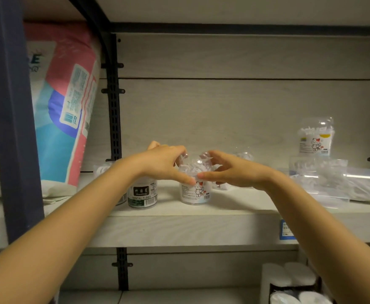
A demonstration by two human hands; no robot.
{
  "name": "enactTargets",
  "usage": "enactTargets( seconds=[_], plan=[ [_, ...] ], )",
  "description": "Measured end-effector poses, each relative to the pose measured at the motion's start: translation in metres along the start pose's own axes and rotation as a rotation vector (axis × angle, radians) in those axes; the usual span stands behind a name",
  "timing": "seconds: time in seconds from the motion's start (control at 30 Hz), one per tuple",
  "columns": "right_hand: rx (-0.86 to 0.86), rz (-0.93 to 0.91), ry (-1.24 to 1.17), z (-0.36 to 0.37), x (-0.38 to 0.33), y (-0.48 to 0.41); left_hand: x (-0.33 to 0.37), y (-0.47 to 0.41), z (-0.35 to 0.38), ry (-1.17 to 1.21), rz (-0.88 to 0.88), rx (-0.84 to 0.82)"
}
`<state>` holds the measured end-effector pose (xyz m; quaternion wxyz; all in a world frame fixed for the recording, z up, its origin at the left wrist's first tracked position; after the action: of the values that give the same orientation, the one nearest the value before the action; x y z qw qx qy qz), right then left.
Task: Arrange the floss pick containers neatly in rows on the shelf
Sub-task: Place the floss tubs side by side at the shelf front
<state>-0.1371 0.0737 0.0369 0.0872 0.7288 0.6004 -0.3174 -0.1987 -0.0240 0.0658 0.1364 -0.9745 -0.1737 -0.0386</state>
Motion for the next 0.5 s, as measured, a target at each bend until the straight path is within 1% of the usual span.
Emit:
enactTargets(
  seconds=[0.2,0.33,0.37,0.43,0.5],
  plan=[
    [0.024,0.031,0.003,0.001,0.008,-0.018,-0.013,-0.022,0.002,-0.067,-0.036,-0.056],
    [-0.016,0.055,0.006,-0.004,0.014,-0.014,-0.015,-0.026,0.004,-0.06,-0.049,-0.072],
    [0.008,0.061,0.009,-0.012,0.016,-0.012,-0.016,-0.026,0.005,-0.066,-0.055,-0.075],
    [0.133,0.073,0.043,-0.039,0.023,-0.008,-0.016,-0.026,0.004,-0.093,-0.068,-0.074],
    [0.225,0.112,0.163,-0.06,0.034,-0.008,-0.011,-0.027,0.001,-0.106,-0.049,-0.032]
  ],
)
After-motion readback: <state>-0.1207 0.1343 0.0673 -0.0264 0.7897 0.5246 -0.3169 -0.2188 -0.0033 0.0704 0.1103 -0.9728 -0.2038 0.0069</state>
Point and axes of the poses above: each hand's wrist, its own y-axis away from the middle knuckle, its own z-axis out of the palm, x = y × z, the point moved 9 cm from there along -y, towards the middle knuckle, and after that the axes turned 4 degrees about y, right-handed, at the moved point
